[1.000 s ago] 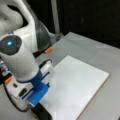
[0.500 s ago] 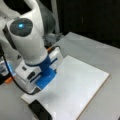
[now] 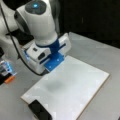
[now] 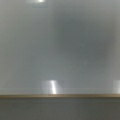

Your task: Erasing curve lines

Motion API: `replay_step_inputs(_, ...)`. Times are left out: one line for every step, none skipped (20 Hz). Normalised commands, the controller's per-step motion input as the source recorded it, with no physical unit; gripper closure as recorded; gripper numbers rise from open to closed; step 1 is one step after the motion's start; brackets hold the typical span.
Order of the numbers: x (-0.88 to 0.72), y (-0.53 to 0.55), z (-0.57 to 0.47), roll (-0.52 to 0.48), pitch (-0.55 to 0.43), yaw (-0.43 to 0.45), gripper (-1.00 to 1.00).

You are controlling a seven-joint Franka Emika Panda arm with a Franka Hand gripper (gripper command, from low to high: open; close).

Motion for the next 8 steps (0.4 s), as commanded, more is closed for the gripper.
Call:
replay_step_inputs(-0.28,0.32,0.03,-0.103,-0.075,-0.116,-1.0)
replay_step_inputs(-0.24,0.33,0.02,-0.087,-0.049,-0.091,-1.0)
replay_step_inputs(-0.19,0.33,-0.01,-0.082,-0.033,-0.072,-1.0)
replay_step_inputs(-0.15,0.31,-0.02,-0.072,-0.027,-0.057,-1.0)
replay_step_inputs(-0.1,0.3,-0.04,-0.081,-0.011,-0.047,-1.0)
replay_step_inputs(-0.05,0.3,-0.05,-0.101,-0.011,-0.042,-1.0)
replay_step_inputs(-0.01,0.29,-0.06,-0.154,-0.022,-0.039,-1.0)
replay_step_inputs(0.02,0.27,-0.05,-0.174,-0.016,-0.033,-1.0)
